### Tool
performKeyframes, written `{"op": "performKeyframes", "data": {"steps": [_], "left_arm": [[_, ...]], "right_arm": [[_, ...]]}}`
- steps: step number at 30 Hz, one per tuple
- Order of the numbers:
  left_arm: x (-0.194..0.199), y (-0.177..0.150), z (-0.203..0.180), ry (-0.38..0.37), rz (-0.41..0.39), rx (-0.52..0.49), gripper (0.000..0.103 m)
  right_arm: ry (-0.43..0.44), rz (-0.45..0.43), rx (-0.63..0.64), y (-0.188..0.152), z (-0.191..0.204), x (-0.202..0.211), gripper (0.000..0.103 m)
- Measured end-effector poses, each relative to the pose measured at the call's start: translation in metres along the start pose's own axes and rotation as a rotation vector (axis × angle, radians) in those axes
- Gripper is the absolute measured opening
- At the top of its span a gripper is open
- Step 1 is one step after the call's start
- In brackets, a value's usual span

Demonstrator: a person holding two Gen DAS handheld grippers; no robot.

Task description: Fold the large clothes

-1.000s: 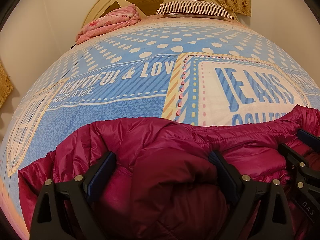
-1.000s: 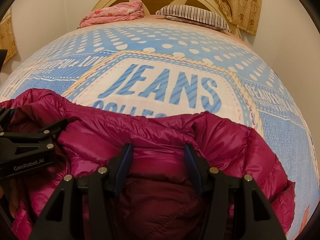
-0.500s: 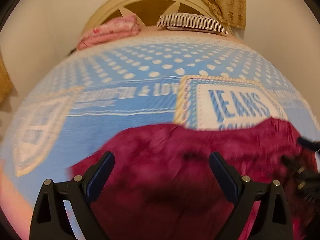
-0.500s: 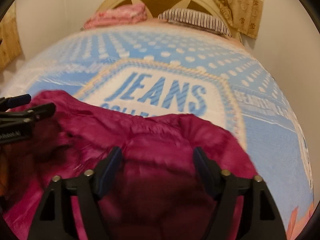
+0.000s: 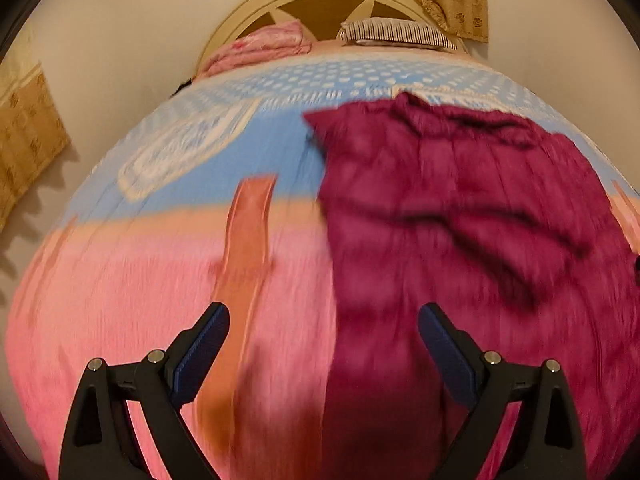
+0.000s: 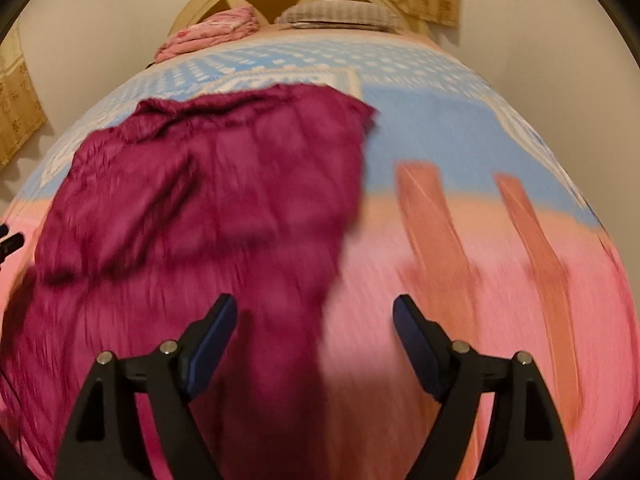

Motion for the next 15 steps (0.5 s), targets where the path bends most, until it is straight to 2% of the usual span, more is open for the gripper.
{"op": "performKeyframes", "data": {"steps": [2, 5, 15], "left_arm": [[0.005, -0.02, 0.0, 0.007, 0.004, 0.011, 0.096], [0.012, -0.045, -0.002, 0.014, 0.004, 0.007, 0.096], [0.032, -0.095, -0.004, -0.025, -0.006, 0.035, 0.096]], "right_arm": [[-0.002, 0.0, -0.037, -0.029, -0.011, 0.016, 0.083], [0.005, 0.014, -0.088, -0.054, -0.021, 0.03, 0.083], [0.051, -0.001, -0.12, -0.107, -0.013, 0.061, 0.083]]}}
Point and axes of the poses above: each gripper's, at about its wrist camera, not at the fingertips, and x roughly against the way its jaws point, z to its left, y to its top, the point moved 3 cm from there along -x, roughly the way its jaws point, and after that the axes turned 5 degrees about -x, right-handed, at the moved point
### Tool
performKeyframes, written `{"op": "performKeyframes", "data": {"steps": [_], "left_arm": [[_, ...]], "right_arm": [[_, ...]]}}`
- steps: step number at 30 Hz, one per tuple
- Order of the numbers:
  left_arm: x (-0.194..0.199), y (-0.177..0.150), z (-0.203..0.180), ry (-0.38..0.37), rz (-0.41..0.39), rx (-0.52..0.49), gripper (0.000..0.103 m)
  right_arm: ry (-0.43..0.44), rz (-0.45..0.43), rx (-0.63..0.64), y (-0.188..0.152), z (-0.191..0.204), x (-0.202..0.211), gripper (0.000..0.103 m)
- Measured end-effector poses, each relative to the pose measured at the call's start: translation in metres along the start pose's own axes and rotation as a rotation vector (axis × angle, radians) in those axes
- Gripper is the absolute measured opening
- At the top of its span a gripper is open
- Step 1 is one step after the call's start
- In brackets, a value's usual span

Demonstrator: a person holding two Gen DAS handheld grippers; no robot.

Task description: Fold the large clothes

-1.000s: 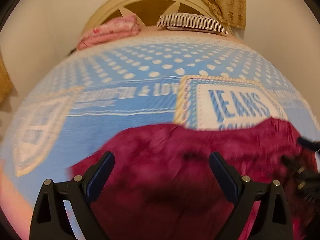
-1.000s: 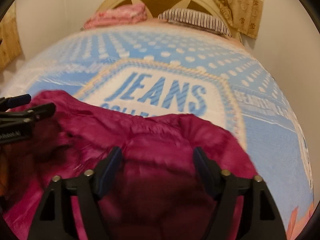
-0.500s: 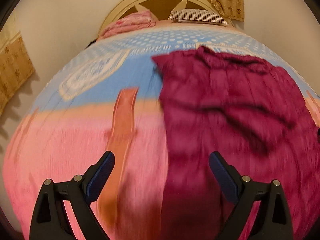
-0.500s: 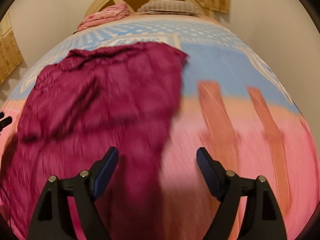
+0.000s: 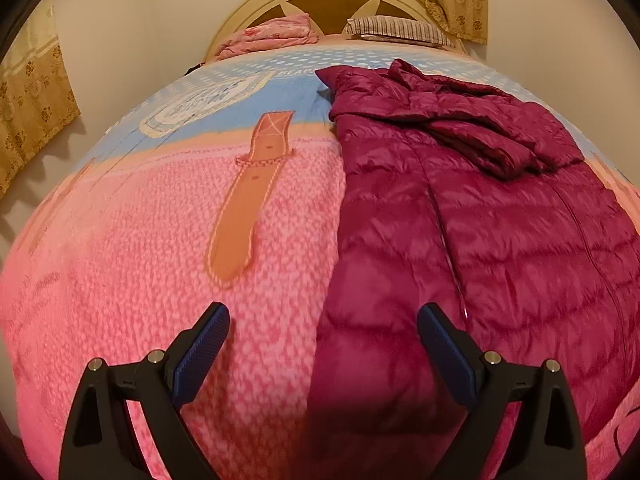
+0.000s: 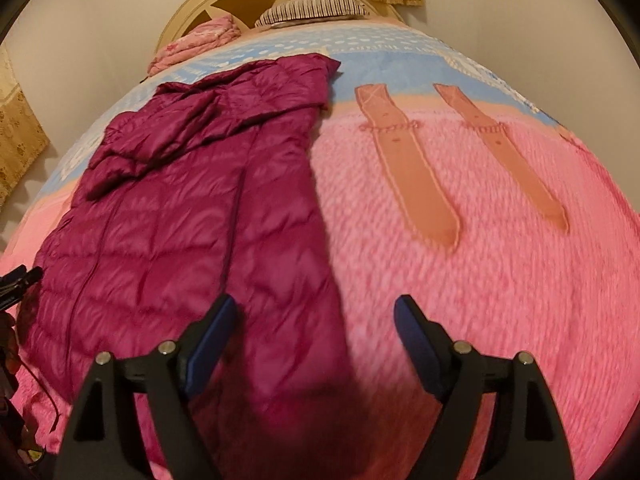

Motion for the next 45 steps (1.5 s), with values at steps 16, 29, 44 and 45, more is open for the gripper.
{"op": "performKeyframes", "data": {"steps": [16, 29, 44, 45], "left_arm": [[0.029, -0.023, -0.018, -0.146, -0.014, -0.033, 0.011], [0.161, 0.016, 0.001, -0.312, -0.278, -0.01, 0.004], [0.169, 0.106, 0.033, -0.288, -0.385, 0.02, 0.004], [0.159, 0.11, 0.033, -0.281, -0.374, 0.023, 0.004]], "right_arm": [[0.109, -0.028, -0.03, -0.042, 0.012, 0.022, 0.015], [0.244, -0.187, -0.007, -0.031, 0.023, 0.116, 0.01], [0.311, -0.396, -0.006, 0.051, 0.023, 0.188, 0.009], [0.309, -0.385, -0.018, 0.061, 0.023, 0.177, 0.009]]}}
Point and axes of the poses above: each gripper's, at about its wrist camera, not at the fingertips, and x roughly against the way its jaws point, z to its left, y to its top, the point moved 3 cm from there along -x, roughly the way its jaws point, and after that the axes turned 5 degrees about -x, right-handed, at the moved point
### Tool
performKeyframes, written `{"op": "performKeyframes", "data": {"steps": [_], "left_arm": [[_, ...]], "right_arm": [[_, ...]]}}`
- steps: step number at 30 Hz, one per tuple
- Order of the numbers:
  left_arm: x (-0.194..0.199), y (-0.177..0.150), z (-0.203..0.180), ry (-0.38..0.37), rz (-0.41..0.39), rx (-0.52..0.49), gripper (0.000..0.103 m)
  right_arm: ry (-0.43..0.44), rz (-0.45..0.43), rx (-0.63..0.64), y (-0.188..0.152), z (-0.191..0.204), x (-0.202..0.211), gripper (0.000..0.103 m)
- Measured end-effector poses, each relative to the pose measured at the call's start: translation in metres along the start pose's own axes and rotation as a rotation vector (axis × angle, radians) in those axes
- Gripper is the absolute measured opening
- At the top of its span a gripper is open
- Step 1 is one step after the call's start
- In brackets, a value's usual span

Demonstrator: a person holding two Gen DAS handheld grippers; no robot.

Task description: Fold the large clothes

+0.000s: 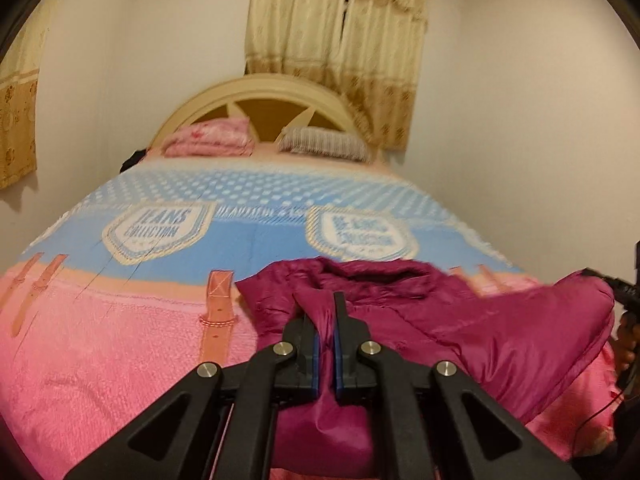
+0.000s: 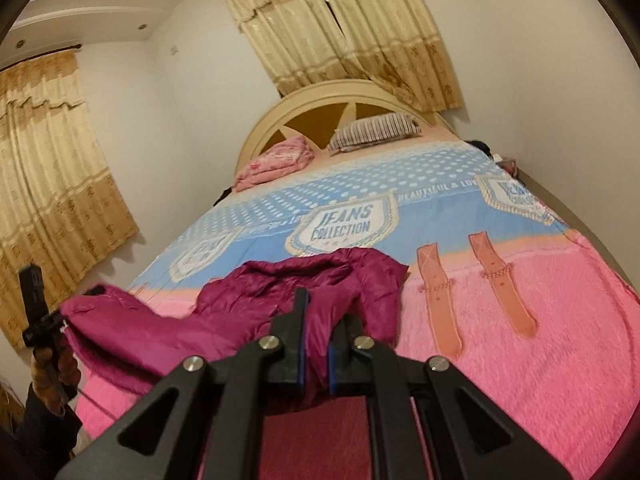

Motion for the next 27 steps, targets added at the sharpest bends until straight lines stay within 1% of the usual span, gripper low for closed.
{"op": "performKeyframes", "data": {"steps": [1, 2, 4, 8, 11, 17, 22, 24, 27], "left_arm": [[-0.016, 0.003, 0.005, 0.009, 0.013, -0.001, 0.004], [-0.029, 0.005, 0.009, 0.013, 0.026, 0.0, 0.004], [-0.055, 0.007, 0.015, 0.012, 0.045, 0.009, 0.004], [-0.097, 0.001, 0.02, 0.041, 0.088, -0.009, 0.004], [-0.128, -0.004, 0.028, 0.054, 0.122, -0.003, 0.004], [-0.168, -0.003, 0.031, 0.08, 0.148, -0.014, 0.004], [-0.193, -0.005, 0.032, 0.101, 0.172, -0.016, 0.006], [-0.199, -0.007, 0.033, 0.107, 0.188, -0.018, 0.006], [-0.199, -0.01, 0.033, 0.117, 0.178, -0.031, 0.007]], "right_arm": [[-0.008, 0.002, -0.003, 0.003, -0.002, -0.006, 0.009], [-0.029, 0.004, -0.001, 0.009, -0.004, -0.021, 0.009], [-0.035, 0.011, -0.018, 0.017, -0.01, -0.038, 0.009], [-0.068, 0.024, -0.03, 0.03, -0.02, -0.079, 0.009], [-0.088, 0.047, -0.039, 0.034, -0.03, -0.104, 0.009], [-0.134, 0.084, -0.043, 0.037, -0.047, -0.145, 0.009], [-0.159, 0.123, -0.061, 0.041, -0.061, -0.18, 0.009], [-0.162, 0.137, -0.064, 0.039, -0.066, -0.19, 0.009], [-0.169, 0.157, -0.059, 0.037, -0.07, -0.202, 0.009]]}}
Point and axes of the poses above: each gripper's, at about its wrist camera, not at the fingertips, and x roughly against the way its jaws point, z to its left, y to its top, the point moved 3 cm from there along -x, roughly the way its jaws point, and after that the axes turned 5 degrees about -x, right-handed, at the moved point
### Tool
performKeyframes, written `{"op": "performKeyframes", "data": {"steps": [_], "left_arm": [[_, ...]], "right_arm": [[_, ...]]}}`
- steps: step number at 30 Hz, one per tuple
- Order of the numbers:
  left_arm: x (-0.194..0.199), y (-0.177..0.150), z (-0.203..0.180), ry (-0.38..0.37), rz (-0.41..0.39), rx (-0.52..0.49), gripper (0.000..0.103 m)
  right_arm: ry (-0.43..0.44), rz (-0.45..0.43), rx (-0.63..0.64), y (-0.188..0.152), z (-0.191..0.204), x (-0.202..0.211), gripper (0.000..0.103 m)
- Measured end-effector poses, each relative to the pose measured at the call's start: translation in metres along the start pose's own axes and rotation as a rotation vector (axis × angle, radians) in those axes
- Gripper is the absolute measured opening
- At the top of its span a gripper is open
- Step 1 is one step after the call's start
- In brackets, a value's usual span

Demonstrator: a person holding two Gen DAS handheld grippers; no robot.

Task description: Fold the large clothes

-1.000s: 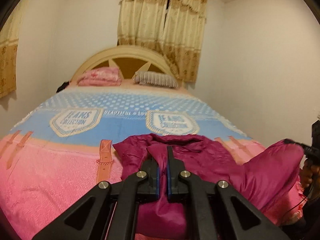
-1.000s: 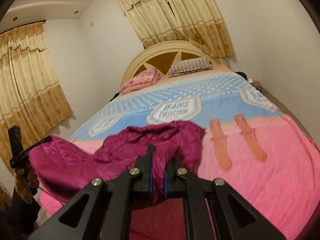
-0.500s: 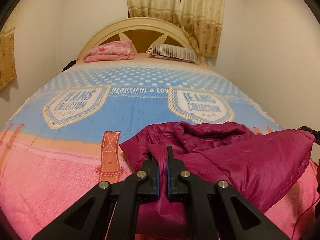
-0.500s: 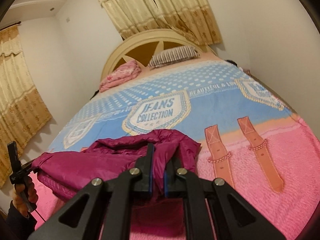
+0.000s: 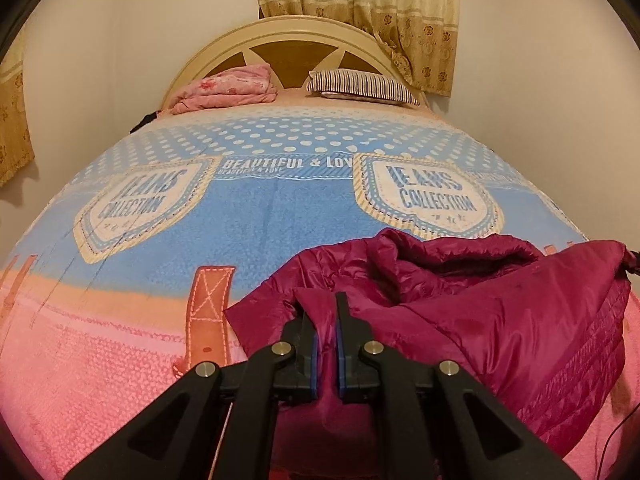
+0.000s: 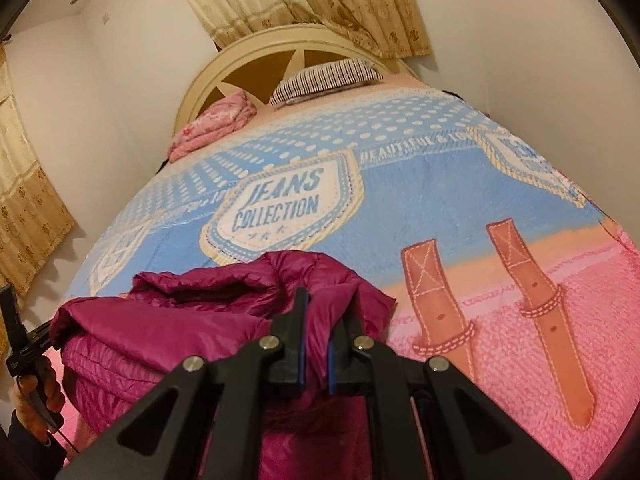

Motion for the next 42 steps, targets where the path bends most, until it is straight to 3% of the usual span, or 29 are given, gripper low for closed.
{"op": "performKeyframes", "data": {"steps": [6, 9, 11, 13, 16, 18, 24, 26, 29, 31, 37, 42], "left_arm": [[0.009, 0.007, 0.016, -0.081, -0.052, 0.089, 0.01], [0.011, 0.012, 0.014, -0.085, -0.06, 0.09, 0.015], [0.01, 0.013, 0.009, -0.066, -0.062, 0.075, 0.023], [0.008, 0.014, 0.002, -0.037, -0.055, 0.049, 0.045], [0.009, 0.016, -0.003, 0.02, -0.069, 0.033, 0.069], [0.012, 0.02, -0.002, 0.045, -0.083, 0.043, 0.078], [0.031, 0.032, -0.005, 0.121, -0.159, 0.034, 0.079], [0.033, 0.032, -0.008, 0.137, -0.172, 0.022, 0.079], [0.033, 0.031, -0.012, 0.147, -0.187, 0.032, 0.079], [0.033, 0.029, -0.013, 0.151, -0.191, 0.038, 0.08], [0.025, 0.024, -0.037, 0.152, -0.19, -0.009, 0.081], [-0.007, 0.025, -0.056, 0.197, -0.118, -0.038, 0.081]], "right_arm": [[-0.014, 0.025, -0.009, 0.001, -0.006, -0.022, 0.009], [-0.026, 0.03, -0.009, 0.003, -0.006, -0.031, 0.009], [-0.031, 0.032, -0.009, 0.004, -0.005, -0.035, 0.009], [-0.033, 0.037, -0.011, 0.005, -0.003, -0.039, 0.01], [-0.033, 0.048, -0.014, 0.006, -0.001, -0.047, 0.01], [-0.027, 0.061, -0.01, 0.008, 0.002, -0.052, 0.012], [-0.032, 0.101, -0.016, 0.014, 0.002, -0.07, 0.012], [-0.021, 0.093, -0.041, 0.017, 0.0, -0.07, 0.017], [-0.009, 0.057, -0.083, 0.022, -0.004, -0.065, 0.043], [-0.041, 0.002, -0.109, 0.027, -0.009, -0.057, 0.075], [-0.091, -0.087, -0.059, 0.027, 0.009, -0.025, 0.076], [-0.012, -0.041, 0.106, -0.008, 0.086, -0.021, 0.067]]}}
Point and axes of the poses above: each gripper's, at about its wrist camera, not at the fingertips, and x roughly against the way its jaws point, z to its left, y to its top, the point moved 3 cm from there along -x, roughly the way its jaws point, and after that the axes turned 5 degrees about -x, right-handed, at the moved point
